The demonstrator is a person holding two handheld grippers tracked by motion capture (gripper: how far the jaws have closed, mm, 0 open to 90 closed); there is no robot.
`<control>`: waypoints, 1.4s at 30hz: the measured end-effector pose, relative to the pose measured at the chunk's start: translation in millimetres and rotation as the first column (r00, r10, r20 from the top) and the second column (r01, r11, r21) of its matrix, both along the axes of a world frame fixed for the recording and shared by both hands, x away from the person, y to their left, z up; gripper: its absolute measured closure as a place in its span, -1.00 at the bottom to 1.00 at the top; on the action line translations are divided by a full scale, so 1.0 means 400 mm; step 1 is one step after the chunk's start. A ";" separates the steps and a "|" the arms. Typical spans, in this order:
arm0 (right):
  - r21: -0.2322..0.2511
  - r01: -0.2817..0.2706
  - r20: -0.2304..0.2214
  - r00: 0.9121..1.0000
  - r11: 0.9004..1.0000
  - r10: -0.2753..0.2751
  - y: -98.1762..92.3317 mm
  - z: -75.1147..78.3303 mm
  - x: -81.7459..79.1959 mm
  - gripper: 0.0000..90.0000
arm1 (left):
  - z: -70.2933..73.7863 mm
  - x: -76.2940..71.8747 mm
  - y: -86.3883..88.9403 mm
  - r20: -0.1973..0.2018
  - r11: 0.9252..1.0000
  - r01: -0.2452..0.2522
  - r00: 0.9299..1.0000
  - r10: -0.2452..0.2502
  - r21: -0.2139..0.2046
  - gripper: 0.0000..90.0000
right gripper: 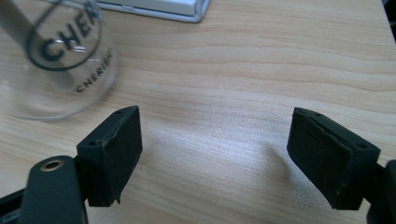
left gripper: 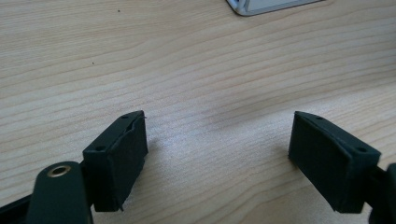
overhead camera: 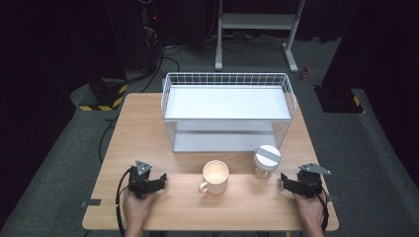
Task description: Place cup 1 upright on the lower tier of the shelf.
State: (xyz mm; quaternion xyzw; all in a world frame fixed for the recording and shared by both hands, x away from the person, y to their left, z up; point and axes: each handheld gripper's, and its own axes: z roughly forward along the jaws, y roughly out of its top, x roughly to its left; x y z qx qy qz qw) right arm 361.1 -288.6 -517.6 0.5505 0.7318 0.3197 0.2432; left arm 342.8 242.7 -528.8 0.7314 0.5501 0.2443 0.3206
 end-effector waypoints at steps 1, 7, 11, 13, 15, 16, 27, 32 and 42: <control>0.001 -0.002 0.007 1.000 1.000 0.002 0.003 0.003 -0.005 -0.59 | 0.000 0.000 0.000 0.000 1.000 0.000 1.000 0.000 0.000 -0.57; -0.001 -0.049 0.027 0.998 0.999 0.049 0.021 0.008 -0.034 -0.60 | 0.000 0.000 0.000 0.000 1.000 0.000 1.000 0.000 0.000 -0.57; 0.016 -0.074 0.046 0.996 0.997 0.073 0.030 0.012 -0.055 -0.62 | 0.000 0.000 0.000 0.000 1.000 0.000 1.000 0.000 0.000 -0.57; 0.025 -0.098 0.053 0.994 0.995 0.097 0.042 0.018 -0.066 -0.62 | 0.000 0.000 0.000 0.000 1.000 0.000 1.000 0.000 0.000 -0.57; 0.025 -0.110 0.056 0.992 0.994 0.109 0.047 0.020 -0.069 -0.62 | 0.000 0.000 0.000 0.001 1.000 0.000 1.000 0.000 0.000 -0.57; 0.024 -0.122 0.059 0.991 0.992 0.120 0.052 0.021 -0.073 -0.62 | 0.000 0.000 0.000 0.000 1.000 -0.001 1.000 0.001 0.000 -0.57; 0.027 -0.176 0.081 0.982 0.984 0.173 0.112 0.018 -0.063 -0.70 | 0.001 -0.001 0.001 0.001 1.000 0.001 1.000 -0.001 0.007 -0.54; 0.020 -0.196 0.093 0.977 0.980 0.193 0.142 0.024 -0.035 -0.74 | 0.000 0.000 0.000 0.005 1.000 -0.004 1.000 0.004 0.002 -0.54; 0.012 -0.198 0.115 0.974 0.980 0.195 0.171 0.019 0.001 -0.76 | 0.000 0.000 0.000 0.006 1.000 -0.005 1.000 0.005 0.001 -0.54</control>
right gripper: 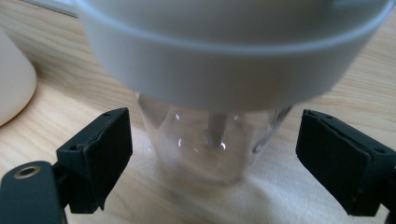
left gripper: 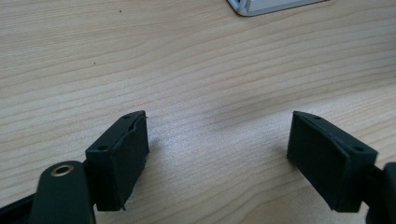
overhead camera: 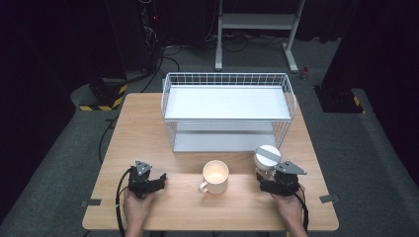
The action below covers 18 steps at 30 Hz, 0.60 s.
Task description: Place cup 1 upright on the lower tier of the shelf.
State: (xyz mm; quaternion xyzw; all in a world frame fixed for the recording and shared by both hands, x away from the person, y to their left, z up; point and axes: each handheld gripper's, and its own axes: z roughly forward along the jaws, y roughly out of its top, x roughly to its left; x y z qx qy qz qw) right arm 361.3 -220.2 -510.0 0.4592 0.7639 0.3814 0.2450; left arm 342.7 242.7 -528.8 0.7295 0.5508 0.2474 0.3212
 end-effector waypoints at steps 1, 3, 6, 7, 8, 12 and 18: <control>0.000 0.000 0.000 1.000 1.000 0.000 0.000 0.000 0.000 -0.76 | 0.000 0.000 0.000 0.000 1.000 0.000 1.000 0.000 0.000 -0.54; 0.003 0.002 0.004 1.000 1.000 -0.002 0.004 -0.003 0.007 -0.76 | 0.000 0.000 0.000 0.000 1.000 0.000 1.000 0.000 0.000 -0.54; -0.010 0.013 0.009 1.000 1.000 -0.013 0.013 -0.002 0.016 -0.75 | 0.000 0.000 0.000 0.000 1.000 0.000 1.000 0.000 0.000 -0.54; -0.013 0.018 0.013 1.000 1.000 -0.018 0.016 0.000 0.019 -0.73 | 0.000 0.000 0.000 0.000 1.000 0.000 1.000 0.000 0.000 -0.54; -0.016 0.020 0.016 1.000 1.000 -0.020 0.018 0.001 0.021 -0.73 | 0.000 0.000 0.000 0.000 1.000 0.000 1.000 0.000 0.000 -0.54; -0.021 0.027 0.034 0.999 0.999 -0.027 0.028 0.003 0.031 -0.71 | 0.000 0.000 0.000 0.000 1.000 0.000 1.000 0.000 -0.001 -0.54; 0.008 0.020 0.057 0.998 1.000 -0.020 0.034 0.005 0.038 -0.70 | 0.000 0.000 0.001 -0.001 1.000 0.002 1.000 -0.002 0.001 -0.54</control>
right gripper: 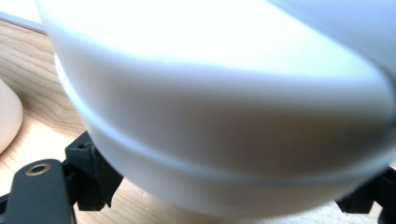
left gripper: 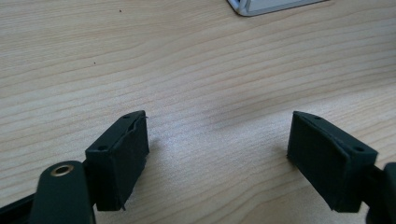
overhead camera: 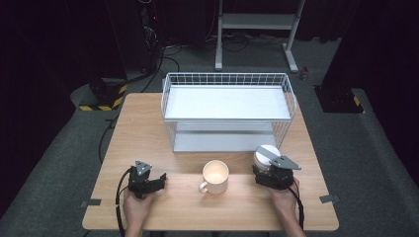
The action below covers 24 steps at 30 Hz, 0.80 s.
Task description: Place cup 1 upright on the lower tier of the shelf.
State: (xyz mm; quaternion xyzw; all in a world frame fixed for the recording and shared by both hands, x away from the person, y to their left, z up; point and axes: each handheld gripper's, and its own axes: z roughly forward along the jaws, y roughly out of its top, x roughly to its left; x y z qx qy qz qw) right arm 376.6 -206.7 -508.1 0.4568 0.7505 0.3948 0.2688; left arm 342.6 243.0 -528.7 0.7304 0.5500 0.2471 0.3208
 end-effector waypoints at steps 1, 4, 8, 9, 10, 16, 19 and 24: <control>0.001 0.004 -0.001 1.000 1.000 -0.004 0.000 -0.001 0.002 -0.69 | 0.000 0.000 0.000 -0.001 1.000 0.000 1.000 0.000 -0.001 -0.54; 0.015 0.014 -0.003 1.000 1.000 -0.014 -0.001 -0.003 0.002 -0.64 | 0.000 0.000 0.000 -0.001 1.000 -0.001 1.000 0.001 -0.001 -0.54; -0.004 0.000 0.023 1.000 1.000 0.000 0.005 -0.003 0.002 -0.60 | 0.000 0.000 0.000 -0.001 1.000 0.000 1.000 0.000 -0.001 -0.54; -0.005 0.002 0.022 1.000 1.000 -0.002 0.006 -0.003 0.002 -0.60 | 0.000 0.000 0.000 -0.001 1.000 0.000 1.000 0.000 -0.001 -0.54; -0.005 0.005 0.024 1.000 1.000 -0.005 0.005 -0.003 0.002 -0.60 | 0.000 0.000 0.000 0.000 1.000 0.000 1.000 0.000 0.000 -0.54; -0.038 0.007 0.059 0.998 0.999 -0.004 0.008 0.001 -0.003 -0.59 | 0.000 0.000 0.000 0.000 1.000 0.000 1.000 0.000 0.000 -0.54; -0.035 0.005 0.062 0.998 0.999 -0.003 0.004 0.004 0.000 -0.58 | 0.000 0.000 0.000 0.001 1.000 0.000 1.000 0.000 -0.001 -0.54; -0.019 0.012 0.054 0.998 1.000 -0.011 -0.002 0.010 0.007 -0.58 | 0.000 0.000 0.000 0.000 1.000 0.000 1.000 0.000 0.000 -0.54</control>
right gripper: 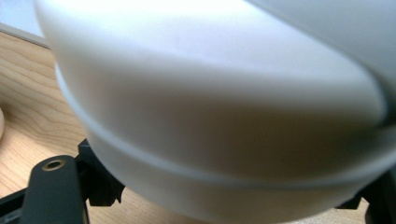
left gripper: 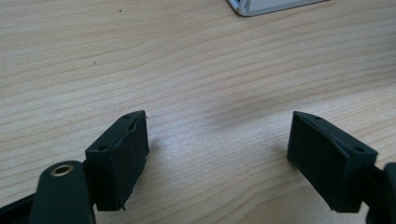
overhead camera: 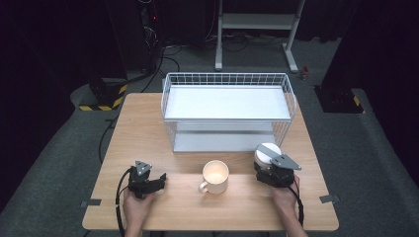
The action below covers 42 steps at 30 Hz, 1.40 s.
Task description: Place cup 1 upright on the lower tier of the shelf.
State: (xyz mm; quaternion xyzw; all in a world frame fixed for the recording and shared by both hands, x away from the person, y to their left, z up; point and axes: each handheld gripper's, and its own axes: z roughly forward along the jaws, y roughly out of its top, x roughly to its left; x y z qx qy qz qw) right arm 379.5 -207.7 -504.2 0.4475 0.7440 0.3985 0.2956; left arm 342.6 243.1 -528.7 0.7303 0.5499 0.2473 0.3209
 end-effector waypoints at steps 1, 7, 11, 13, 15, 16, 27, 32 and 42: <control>-0.002 -0.001 0.004 1.000 1.000 0.001 0.000 0.004 0.001 -0.58 | 0.000 0.000 0.000 0.000 1.000 0.000 1.000 0.000 -0.001 -0.54; 0.013 -0.019 0.001 1.000 1.000 0.019 0.017 0.029 0.031 -0.58 | 0.000 0.000 0.000 -0.001 1.000 0.000 1.000 0.000 0.000 -0.54; 0.024 -0.026 -0.004 1.000 0.999 0.026 0.027 0.042 0.050 -0.58 | 0.000 0.000 0.000 -0.002 1.000 0.000 1.000 0.000 -0.001 -0.54; 0.029 -0.025 -0.007 1.000 0.999 0.025 0.033 0.046 0.067 -0.59 | 0.000 0.000 0.001 -0.003 1.000 0.003 1.000 -0.003 0.004 -0.54; 0.026 -0.023 -0.016 1.000 0.999 0.024 0.037 0.046 0.082 -0.58 | 0.000 0.000 0.001 -0.003 1.000 0.003 1.000 -0.003 0.003 -0.54; 0.034 -0.015 -0.024 1.000 0.999 0.016 0.042 0.047 0.094 -0.58 | 0.000 0.000 0.001 -0.003 1.000 0.004 1.000 -0.004 0.003 -0.54; 0.048 -0.002 -0.032 0.999 0.999 0.003 0.070 0.037 0.153 -0.58 | 0.001 0.000 0.001 -0.003 1.000 0.003 1.000 -0.003 0.004 -0.54; 0.049 0.022 -0.034 0.999 0.999 -0.020 0.071 0.029 0.176 -0.58 | 0.001 0.000 0.001 -0.003 1.000 0.003 1.000 -0.003 0.004 -0.54; 0.063 0.044 -0.019 0.999 0.997 -0.043 0.069 0.021 0.202 -0.59 | 0.001 0.000 0.001 -0.004 1.000 0.003 1.000 -0.003 0.003 -0.54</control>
